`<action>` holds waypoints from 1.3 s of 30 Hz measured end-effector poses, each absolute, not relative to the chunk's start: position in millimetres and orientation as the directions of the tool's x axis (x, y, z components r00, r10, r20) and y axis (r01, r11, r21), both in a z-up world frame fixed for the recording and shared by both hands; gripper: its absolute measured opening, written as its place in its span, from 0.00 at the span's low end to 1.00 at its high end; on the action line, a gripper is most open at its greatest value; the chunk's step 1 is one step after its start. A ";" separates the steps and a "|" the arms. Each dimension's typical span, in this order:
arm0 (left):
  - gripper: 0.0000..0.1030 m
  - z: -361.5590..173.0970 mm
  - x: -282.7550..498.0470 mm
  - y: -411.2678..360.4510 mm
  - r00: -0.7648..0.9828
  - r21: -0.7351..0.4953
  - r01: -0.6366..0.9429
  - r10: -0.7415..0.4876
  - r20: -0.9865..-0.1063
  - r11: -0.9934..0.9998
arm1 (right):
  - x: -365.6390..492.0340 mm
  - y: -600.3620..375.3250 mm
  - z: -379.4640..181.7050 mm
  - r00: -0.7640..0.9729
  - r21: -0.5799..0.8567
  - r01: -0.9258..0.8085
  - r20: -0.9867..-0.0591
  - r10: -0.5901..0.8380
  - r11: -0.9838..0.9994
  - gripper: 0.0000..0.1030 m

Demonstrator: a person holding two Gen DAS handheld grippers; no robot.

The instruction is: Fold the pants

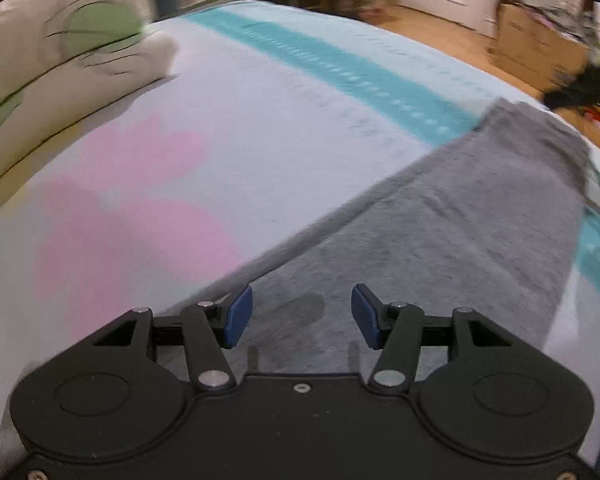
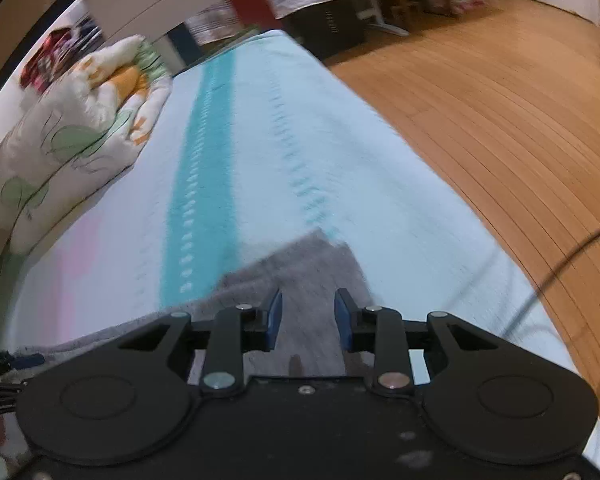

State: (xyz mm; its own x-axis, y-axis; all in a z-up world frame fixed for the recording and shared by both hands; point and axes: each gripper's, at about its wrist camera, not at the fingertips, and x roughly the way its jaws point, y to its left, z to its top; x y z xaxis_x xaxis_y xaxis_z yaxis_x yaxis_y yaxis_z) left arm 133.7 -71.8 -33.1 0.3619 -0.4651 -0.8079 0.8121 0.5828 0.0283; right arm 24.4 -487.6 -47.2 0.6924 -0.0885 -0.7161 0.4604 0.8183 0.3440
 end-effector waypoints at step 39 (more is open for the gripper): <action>0.01 -38.0 153.0 -115.2 0.436 0.064 0.737 -0.402 -0.805 0.672 | 71.2 -480.8 -50.4 0.688 0.282 0.360 -0.724 -0.049 0.889 0.31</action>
State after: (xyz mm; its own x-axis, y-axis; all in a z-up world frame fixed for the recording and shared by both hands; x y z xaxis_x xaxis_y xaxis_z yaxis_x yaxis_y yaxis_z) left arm 153.0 -115.2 -38.0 0.4363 -0.4016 -0.8052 0.7373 0.6725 0.0641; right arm 71.2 -480.8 -50.4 0.6880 -0.0487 -0.7241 0.3600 0.8892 0.2822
